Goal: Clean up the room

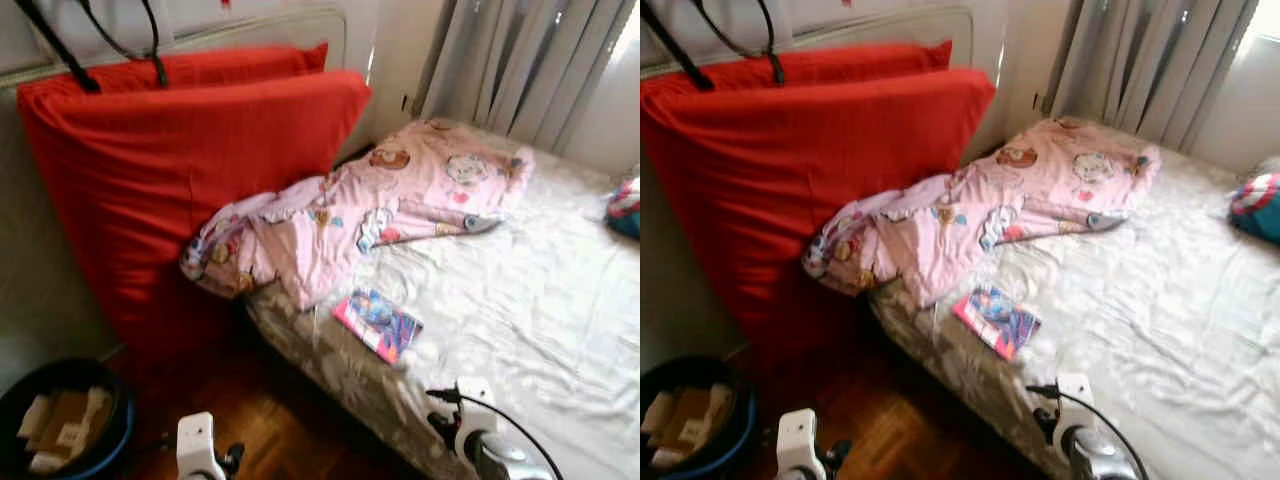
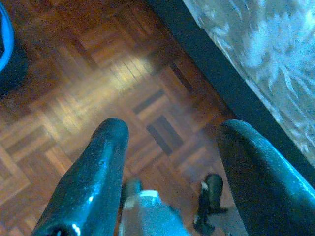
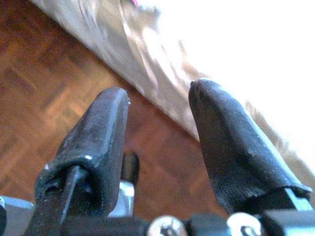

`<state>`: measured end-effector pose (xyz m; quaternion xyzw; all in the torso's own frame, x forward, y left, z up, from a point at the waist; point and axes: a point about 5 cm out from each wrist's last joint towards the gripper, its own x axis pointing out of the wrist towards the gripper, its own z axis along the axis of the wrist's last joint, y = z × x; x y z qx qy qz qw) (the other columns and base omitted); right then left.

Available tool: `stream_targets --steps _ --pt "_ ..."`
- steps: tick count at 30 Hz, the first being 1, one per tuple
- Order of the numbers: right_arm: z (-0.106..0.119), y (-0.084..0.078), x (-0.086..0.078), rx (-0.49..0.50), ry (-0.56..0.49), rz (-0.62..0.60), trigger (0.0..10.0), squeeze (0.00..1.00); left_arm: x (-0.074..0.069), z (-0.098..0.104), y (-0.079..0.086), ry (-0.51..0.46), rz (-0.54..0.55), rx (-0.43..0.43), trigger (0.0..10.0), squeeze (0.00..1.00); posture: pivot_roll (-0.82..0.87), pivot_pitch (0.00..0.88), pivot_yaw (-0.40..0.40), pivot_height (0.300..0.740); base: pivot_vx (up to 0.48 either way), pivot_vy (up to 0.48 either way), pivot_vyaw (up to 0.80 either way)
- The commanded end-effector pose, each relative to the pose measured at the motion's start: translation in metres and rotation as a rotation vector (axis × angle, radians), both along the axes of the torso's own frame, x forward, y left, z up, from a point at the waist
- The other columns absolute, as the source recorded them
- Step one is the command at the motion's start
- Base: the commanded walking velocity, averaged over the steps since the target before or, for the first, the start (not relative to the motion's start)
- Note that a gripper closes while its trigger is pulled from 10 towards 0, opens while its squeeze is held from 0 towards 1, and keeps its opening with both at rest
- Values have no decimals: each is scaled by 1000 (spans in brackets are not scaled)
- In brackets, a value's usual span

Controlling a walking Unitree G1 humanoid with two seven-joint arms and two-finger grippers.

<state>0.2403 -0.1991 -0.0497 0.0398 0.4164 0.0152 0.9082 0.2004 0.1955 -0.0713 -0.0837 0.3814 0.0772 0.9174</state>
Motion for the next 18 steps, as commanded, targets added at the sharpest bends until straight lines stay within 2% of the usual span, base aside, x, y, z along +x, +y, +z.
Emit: stream_targets --steps 1,18 --pt "-2 6 -2 23 8 -5 10000 0 -6 -2 7 24 5 15 10000 0 -44 0 -63 736 379 0 0" --pt "-3 10 -2 37 -1 -33 10000 0 -4 0 11 1 -37 30 10000 0 -42 0 -30 736 377 0 0"
